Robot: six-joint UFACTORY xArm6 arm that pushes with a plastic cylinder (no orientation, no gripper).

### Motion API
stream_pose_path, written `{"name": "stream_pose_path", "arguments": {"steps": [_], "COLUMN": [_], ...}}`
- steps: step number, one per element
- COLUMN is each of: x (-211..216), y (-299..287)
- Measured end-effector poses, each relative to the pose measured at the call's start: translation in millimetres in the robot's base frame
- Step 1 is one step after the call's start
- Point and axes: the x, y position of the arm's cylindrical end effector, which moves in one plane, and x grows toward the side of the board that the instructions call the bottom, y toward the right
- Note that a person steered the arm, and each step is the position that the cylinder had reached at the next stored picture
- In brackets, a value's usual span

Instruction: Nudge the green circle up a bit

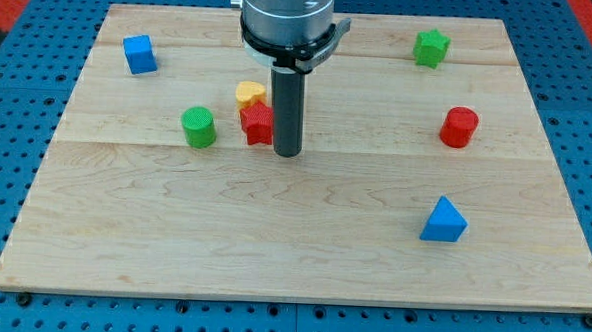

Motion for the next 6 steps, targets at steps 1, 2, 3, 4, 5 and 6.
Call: {"name": "stream_pose_path", "arguments": {"steps": [1, 2, 3, 4, 5, 6], "x": [3, 12, -7, 0, 28, -5], "y": [-3, -44, -31, -11, -110, -127]}}
